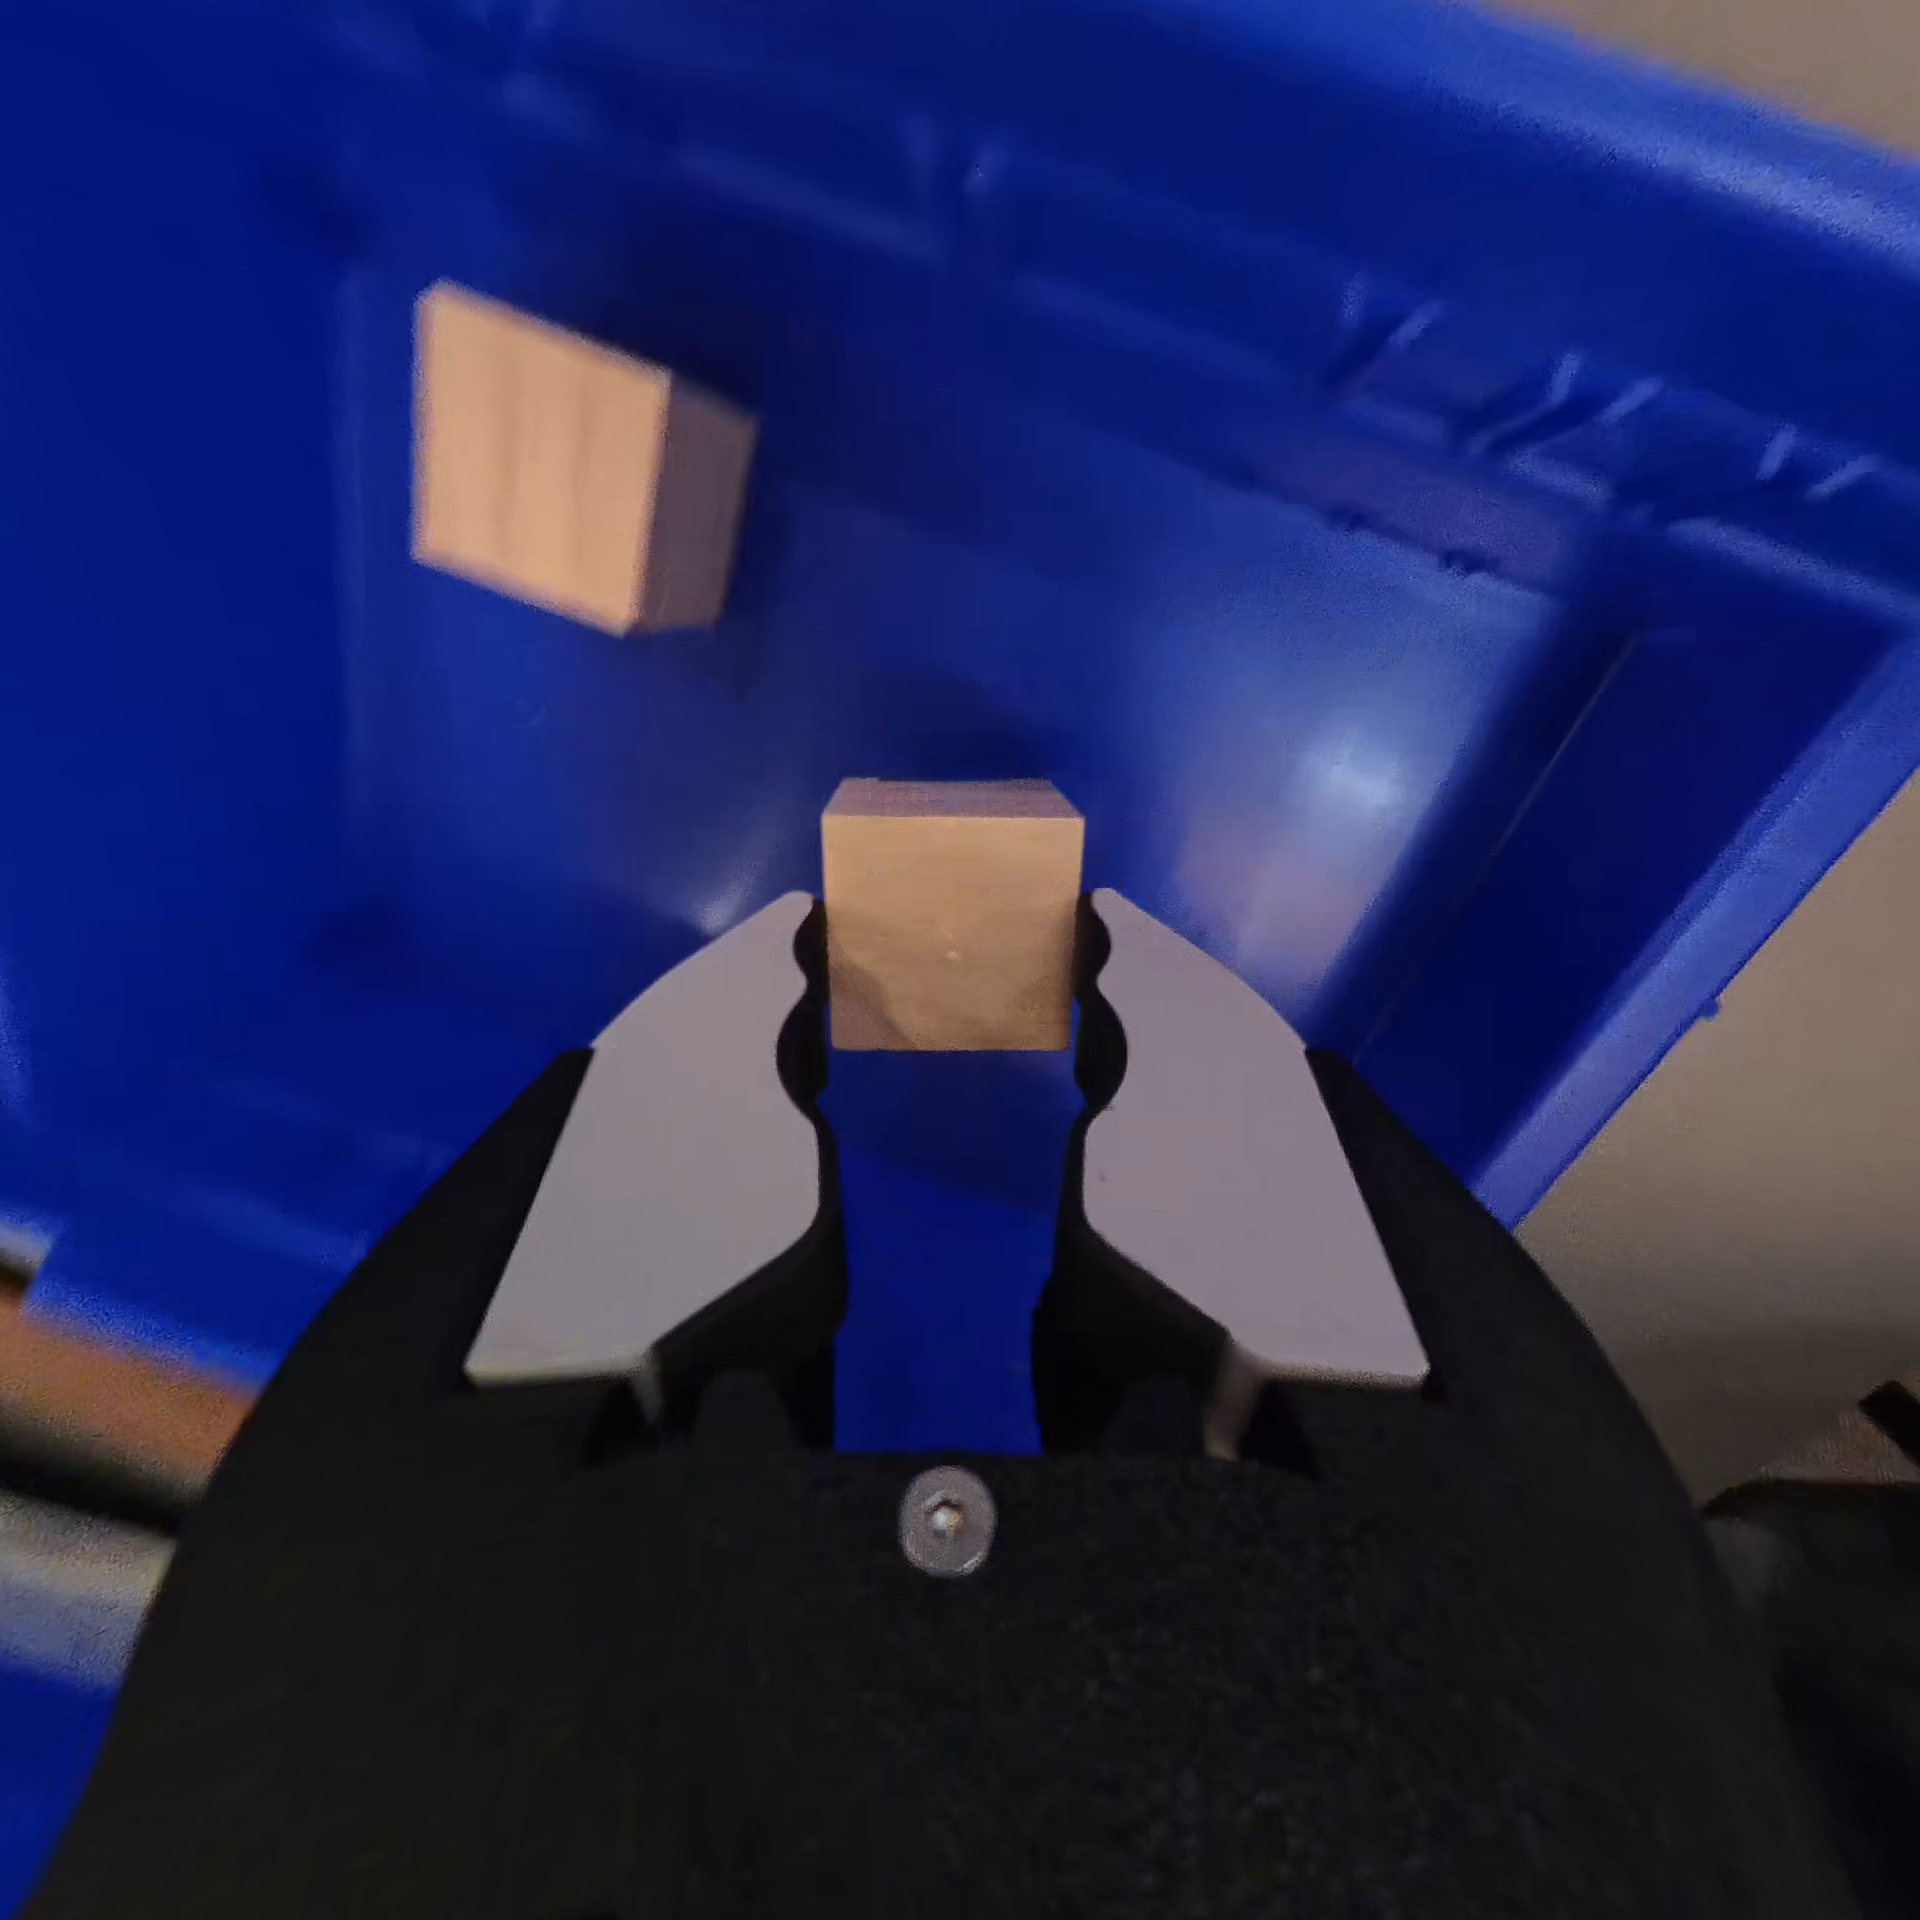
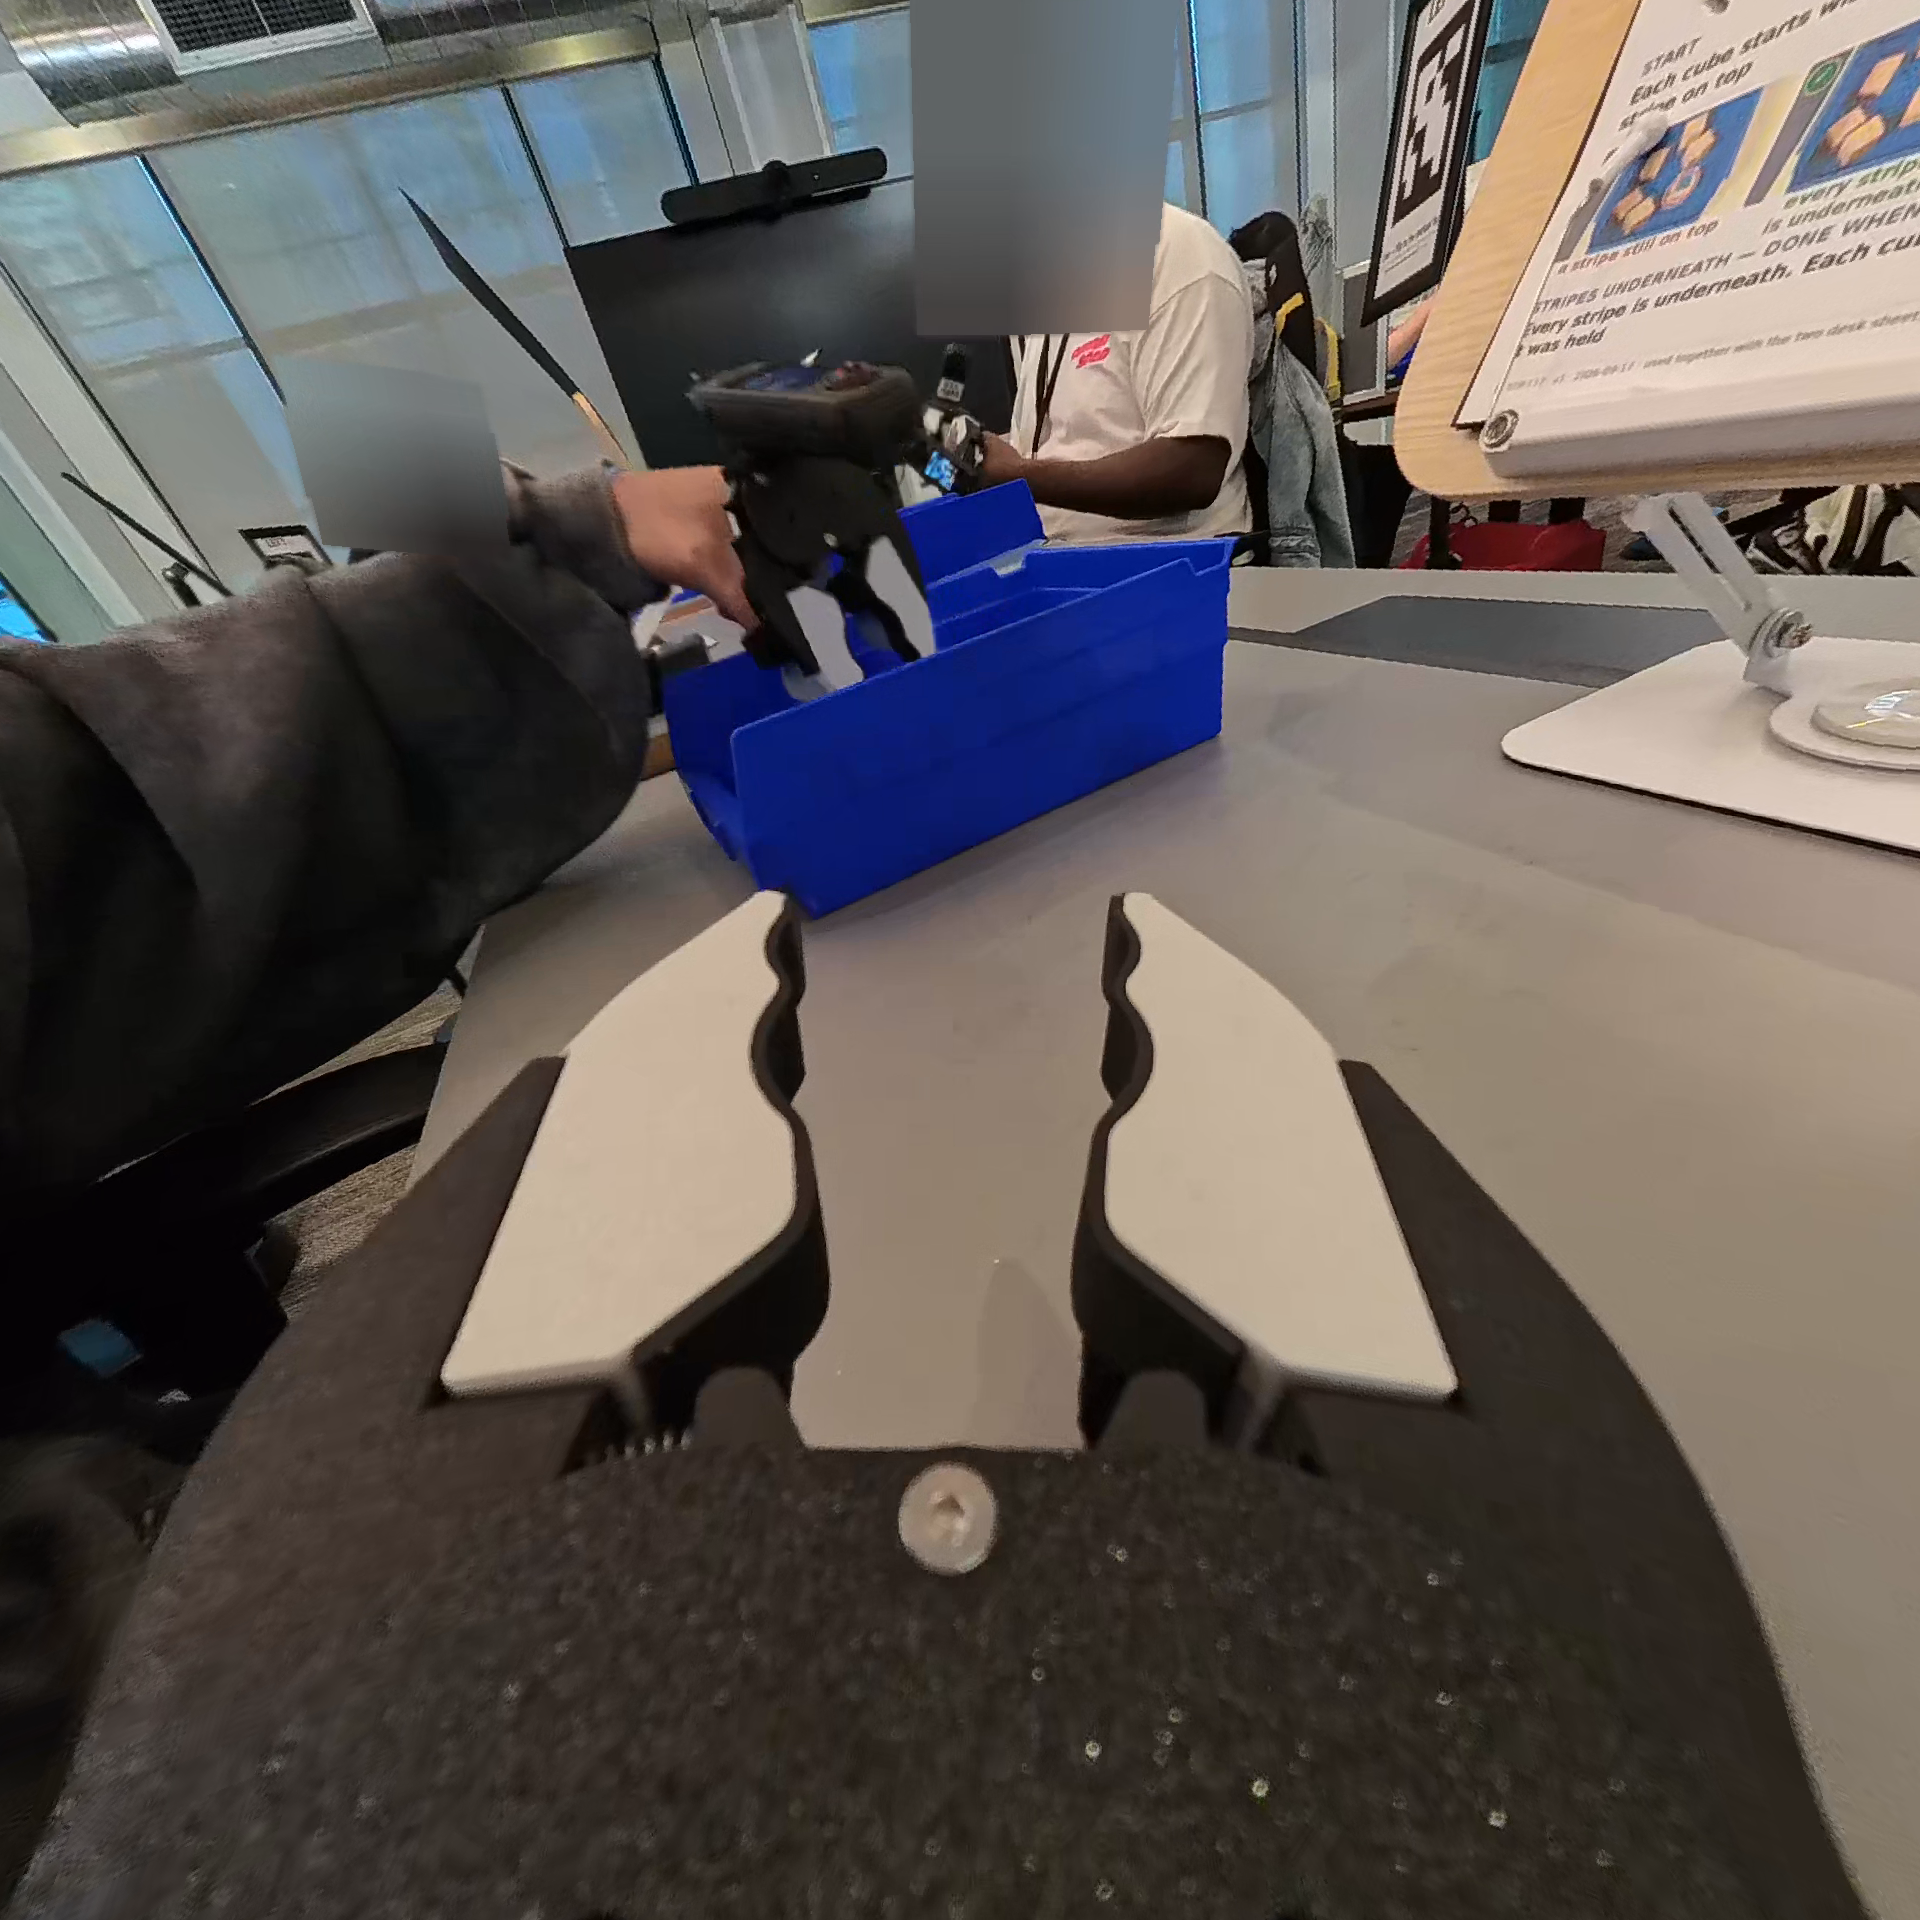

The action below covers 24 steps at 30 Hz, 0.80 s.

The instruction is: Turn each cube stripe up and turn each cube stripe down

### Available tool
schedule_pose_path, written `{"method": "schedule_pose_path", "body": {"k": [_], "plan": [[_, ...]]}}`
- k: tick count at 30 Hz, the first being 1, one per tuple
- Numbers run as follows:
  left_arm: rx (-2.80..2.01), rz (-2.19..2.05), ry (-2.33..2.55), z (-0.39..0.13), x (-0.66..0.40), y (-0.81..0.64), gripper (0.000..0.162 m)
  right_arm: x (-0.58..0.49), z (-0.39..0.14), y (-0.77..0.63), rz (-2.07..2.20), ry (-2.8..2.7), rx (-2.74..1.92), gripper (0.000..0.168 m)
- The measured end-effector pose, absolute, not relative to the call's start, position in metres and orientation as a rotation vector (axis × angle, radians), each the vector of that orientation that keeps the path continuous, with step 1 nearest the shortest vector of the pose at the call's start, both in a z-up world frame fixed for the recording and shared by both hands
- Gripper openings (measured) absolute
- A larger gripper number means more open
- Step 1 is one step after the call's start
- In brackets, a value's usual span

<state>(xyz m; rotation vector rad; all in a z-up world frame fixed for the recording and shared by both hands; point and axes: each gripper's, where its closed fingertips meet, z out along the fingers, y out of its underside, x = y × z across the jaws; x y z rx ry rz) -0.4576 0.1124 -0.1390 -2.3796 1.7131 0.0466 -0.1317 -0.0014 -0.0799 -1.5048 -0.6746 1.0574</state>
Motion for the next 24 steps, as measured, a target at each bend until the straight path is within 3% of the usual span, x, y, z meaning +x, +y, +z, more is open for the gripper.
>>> {"method": "schedule_pose_path", "body": {"k": [5,9,18,24], "plan": [[-2.370,0.330,1.246,-0.072,-0.502,0.121,0.044,-0.129,-0.079,0.001,1.038,-0.662,-1.506,0.055],[-2.260,0.314,0.926,-0.029,-0.482,0.106,0.044,-0.124,-0.075,0.003,1.019,-0.639,-1.494,0.052],[-2.081,-0.783,0.753,-0.027,-0.255,0.040,0.044,-0.109,-0.066,0.005,1.157,-0.503,-1.465,0.055],[-1.831,-1.769,0.536,-0.018,-0.151,0.013,0.043,-0.104,-0.063,0.008,1.386,-0.385,-1.451,0.066]]}}
